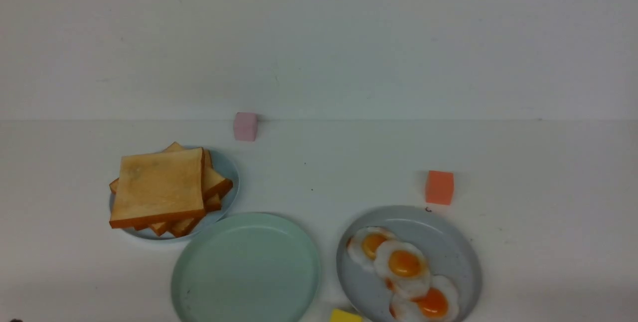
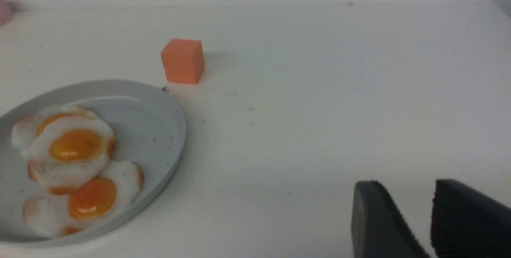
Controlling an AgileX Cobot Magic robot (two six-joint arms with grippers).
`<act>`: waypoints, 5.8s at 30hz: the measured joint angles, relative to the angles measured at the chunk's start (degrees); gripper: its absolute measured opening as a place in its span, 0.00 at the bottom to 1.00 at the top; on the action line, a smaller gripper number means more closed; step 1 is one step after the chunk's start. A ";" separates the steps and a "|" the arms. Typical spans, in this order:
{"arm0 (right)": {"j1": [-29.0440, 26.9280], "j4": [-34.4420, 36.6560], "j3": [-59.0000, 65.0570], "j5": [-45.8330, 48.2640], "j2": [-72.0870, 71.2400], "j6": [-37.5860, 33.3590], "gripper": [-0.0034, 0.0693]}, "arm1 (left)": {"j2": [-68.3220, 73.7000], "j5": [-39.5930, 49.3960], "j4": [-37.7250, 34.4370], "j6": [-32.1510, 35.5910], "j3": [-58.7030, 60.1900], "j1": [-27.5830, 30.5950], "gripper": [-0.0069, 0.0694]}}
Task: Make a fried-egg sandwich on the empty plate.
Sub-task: Use the left arm to grab a slice of bread, then use the left arm to put a slice of bread into the empty plate in the middle
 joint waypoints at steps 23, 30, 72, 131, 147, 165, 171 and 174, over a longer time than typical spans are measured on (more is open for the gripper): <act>0.00 -4.40 -10.36 -36.49 0.20 34.91 0.38 | 0.00 -23.75 -3.87 -15.11 -10.90 0.00 0.40; 0.00 -20.62 -37.39 -22.98 11.84 46.92 0.38 | 11.43 -2.17 -3.87 -15.47 -37.61 0.00 0.40; 19.35 33.82 -37.23 32.09 48.08 -16.67 0.38 | 92.58 35.08 -30.49 8.98 -69.66 13.02 0.59; 19.35 34.30 -37.40 31.00 48.08 -19.13 0.38 | 92.21 24.94 -51.13 46.12 -50.02 1.75 0.14; 19.35 31.54 -42.78 17.36 60.85 -19.50 0.54 | 98.87 29.08 -52.12 46.07 -50.02 1.69 0.54; 19.35 25.30 -61.31 27.22 95.25 -24.99 0.69 | 67.85 42.13 -44.07 38.80 -49.96 1.69 0.79; 19.35 31.94 -61.55 27.89 96.56 -28.31 0.69 | 73.47 33.20 -44.00 37.50 -50.18 1.69 0.60; 19.35 32.98 -61.69 28.64 96.16 -28.30 0.69 | 79.01 32.35 -43.90 37.38 -51.23 1.69 0.43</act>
